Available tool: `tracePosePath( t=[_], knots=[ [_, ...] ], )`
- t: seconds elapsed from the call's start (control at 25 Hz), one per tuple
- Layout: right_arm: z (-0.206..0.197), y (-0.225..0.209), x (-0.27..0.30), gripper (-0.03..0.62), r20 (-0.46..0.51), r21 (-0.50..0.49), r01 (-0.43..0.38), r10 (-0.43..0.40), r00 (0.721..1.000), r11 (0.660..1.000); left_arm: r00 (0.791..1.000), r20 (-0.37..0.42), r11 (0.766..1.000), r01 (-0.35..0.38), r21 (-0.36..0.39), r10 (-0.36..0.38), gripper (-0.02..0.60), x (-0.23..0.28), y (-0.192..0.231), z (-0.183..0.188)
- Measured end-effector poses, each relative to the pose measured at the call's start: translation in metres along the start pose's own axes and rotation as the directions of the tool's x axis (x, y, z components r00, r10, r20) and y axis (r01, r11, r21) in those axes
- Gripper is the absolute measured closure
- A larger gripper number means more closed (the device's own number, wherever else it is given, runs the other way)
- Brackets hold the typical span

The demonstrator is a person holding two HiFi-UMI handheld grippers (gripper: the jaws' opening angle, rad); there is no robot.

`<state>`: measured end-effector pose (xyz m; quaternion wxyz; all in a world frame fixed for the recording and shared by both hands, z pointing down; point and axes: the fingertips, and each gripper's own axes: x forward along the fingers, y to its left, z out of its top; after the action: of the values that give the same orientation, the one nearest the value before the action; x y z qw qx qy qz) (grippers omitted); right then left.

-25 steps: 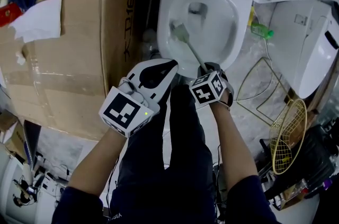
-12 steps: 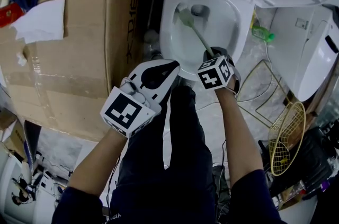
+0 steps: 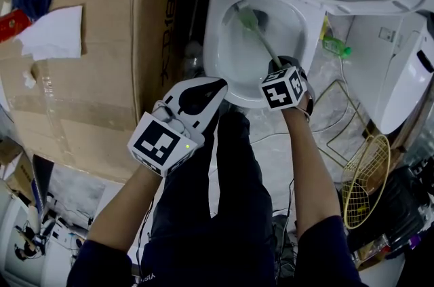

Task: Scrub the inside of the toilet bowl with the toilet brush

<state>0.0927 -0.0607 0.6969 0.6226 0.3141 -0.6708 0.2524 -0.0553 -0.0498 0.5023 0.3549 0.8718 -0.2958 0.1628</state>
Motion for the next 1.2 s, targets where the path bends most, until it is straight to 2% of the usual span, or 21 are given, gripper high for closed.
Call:
tracePosePath(
  t=[0.4,0.76,1.2],
  knots=[
    [-0.016,-0.034,0.001,0.542,-0.004,0.035,0.022,-0.021,1.0,0.999,1.0,-0.007,1.0,-0.01,0.006,0.01,0.549,0.016,-0.006,0.004],
    [-0.06,-0.064,0.002,0.542,-0.047,0.088,0.047,-0.043,0.998,0.995,0.999,-0.035,1.0,0.012,0.024,-0.011,0.549,0.034,-0.025,-0.001],
    [-0.09,-0.071,0.0,0.542,-0.059,0.14,0.051,-0.043,0.997,0.989,0.998,-0.059,0.998,0.027,0.054,-0.024,0.549,0.048,-0.038,-0.003]
  ],
)
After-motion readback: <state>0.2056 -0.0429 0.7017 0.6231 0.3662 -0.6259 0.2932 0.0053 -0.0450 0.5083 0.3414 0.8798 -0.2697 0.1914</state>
